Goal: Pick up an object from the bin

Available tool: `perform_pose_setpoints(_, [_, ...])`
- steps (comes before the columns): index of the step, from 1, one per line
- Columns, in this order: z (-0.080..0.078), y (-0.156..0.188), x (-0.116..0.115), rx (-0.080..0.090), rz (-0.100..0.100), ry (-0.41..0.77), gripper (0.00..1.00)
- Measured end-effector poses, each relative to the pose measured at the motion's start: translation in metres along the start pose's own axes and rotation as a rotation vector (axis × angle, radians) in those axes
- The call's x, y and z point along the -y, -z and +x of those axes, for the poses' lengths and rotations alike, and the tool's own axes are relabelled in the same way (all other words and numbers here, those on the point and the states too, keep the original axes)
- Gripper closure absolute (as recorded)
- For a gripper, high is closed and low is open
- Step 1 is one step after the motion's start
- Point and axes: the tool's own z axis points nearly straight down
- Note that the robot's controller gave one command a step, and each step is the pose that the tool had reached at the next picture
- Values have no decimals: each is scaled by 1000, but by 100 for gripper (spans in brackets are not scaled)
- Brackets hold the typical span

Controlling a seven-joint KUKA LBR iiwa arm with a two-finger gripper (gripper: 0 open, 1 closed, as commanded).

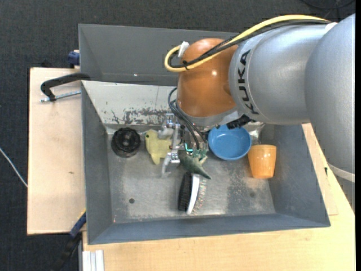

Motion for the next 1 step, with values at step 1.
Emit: perform_pose_setpoints(1, [-31, -65, 18, 15, -3, -61, 0])
